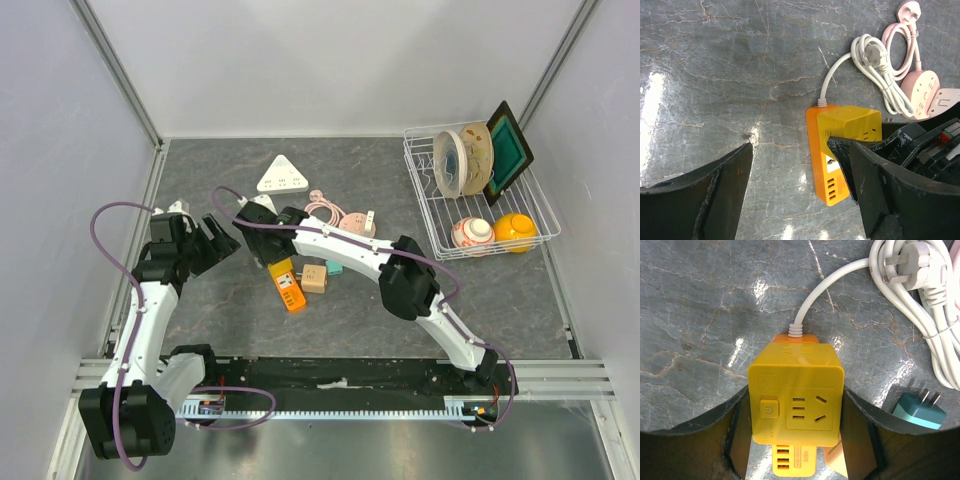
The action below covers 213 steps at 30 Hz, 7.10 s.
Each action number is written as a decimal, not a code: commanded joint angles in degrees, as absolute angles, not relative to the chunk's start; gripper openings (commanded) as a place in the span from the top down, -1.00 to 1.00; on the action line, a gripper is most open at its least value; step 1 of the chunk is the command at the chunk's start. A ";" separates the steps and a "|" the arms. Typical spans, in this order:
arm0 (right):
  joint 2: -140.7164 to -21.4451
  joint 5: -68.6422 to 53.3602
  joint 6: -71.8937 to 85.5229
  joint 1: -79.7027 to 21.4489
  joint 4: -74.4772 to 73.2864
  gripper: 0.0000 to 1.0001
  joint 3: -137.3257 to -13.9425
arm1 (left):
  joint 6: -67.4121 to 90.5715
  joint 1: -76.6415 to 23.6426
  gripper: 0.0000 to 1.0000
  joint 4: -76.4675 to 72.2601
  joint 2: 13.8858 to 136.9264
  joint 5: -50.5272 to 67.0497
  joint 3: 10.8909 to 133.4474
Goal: Insert the plug
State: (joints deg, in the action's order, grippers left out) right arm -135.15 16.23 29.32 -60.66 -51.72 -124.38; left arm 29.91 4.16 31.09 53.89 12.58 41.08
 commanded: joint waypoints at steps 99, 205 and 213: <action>-122.96 -12.57 30.06 -56.42 -21.53 0.70 -71.81 | 45.27 -19.77 0.63 27.07 74.36 8.35 28.48; -74.27 -18.46 22.59 -22.76 -10.63 -0.96 -49.22 | 57.39 -35.25 0.26 51.06 98.96 -16.69 57.30; -72.86 -17.23 22.24 -22.85 -12.39 -0.96 -49.13 | 57.13 -35.16 -0.39 49.92 98.00 -16.17 57.13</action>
